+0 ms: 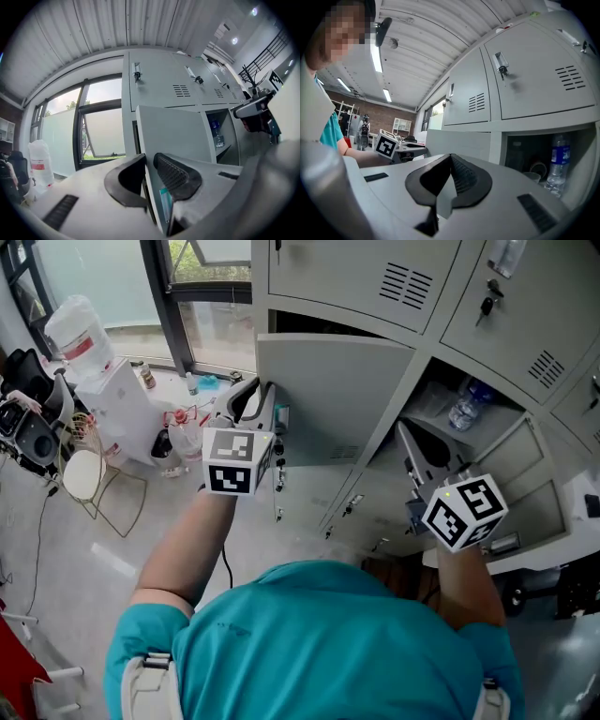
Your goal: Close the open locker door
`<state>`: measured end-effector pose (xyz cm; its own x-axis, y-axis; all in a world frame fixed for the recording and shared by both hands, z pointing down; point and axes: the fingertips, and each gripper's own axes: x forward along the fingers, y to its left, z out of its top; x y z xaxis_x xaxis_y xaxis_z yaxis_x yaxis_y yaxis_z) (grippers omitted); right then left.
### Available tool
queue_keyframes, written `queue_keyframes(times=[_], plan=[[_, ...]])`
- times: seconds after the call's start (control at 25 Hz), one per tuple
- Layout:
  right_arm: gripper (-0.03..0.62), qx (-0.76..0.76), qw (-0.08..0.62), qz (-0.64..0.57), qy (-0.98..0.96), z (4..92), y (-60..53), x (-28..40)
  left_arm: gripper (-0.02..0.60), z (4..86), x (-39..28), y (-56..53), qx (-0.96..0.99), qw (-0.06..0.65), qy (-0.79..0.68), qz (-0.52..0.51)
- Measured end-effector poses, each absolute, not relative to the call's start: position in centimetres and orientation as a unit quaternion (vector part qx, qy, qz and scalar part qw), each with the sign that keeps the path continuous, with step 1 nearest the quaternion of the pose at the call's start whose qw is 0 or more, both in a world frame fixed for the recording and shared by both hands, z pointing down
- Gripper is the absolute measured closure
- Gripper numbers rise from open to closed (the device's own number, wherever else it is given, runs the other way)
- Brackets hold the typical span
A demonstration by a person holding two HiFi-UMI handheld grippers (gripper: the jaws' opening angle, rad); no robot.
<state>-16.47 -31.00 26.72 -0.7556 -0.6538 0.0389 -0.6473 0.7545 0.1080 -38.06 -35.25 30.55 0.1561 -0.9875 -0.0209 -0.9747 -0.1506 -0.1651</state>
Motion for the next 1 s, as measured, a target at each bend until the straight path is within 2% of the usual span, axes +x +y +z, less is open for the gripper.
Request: queue_keyframes(times=[0.68,0.88,1.0], plan=[[0.595,0.417,0.048,-0.033,-0.907,27.4,-34.9,-18.2,0.508,30.7,-39.4,-42.2,-0.79,0.087,0.605,-0.052],[0.595,0.426,0.053,-0.031,-0.903,27.7,-35.9,-18.9,0.508,30.7,-39.4,-43.5,-0.786,0.116,0.603,-0.066],[0.595,0.429,0.056,-0.031,-0.901,27.8,-36.3,-19.3,0.508,31.0,-39.2,-44.3,-0.773,0.16,0.608,-0.085]])
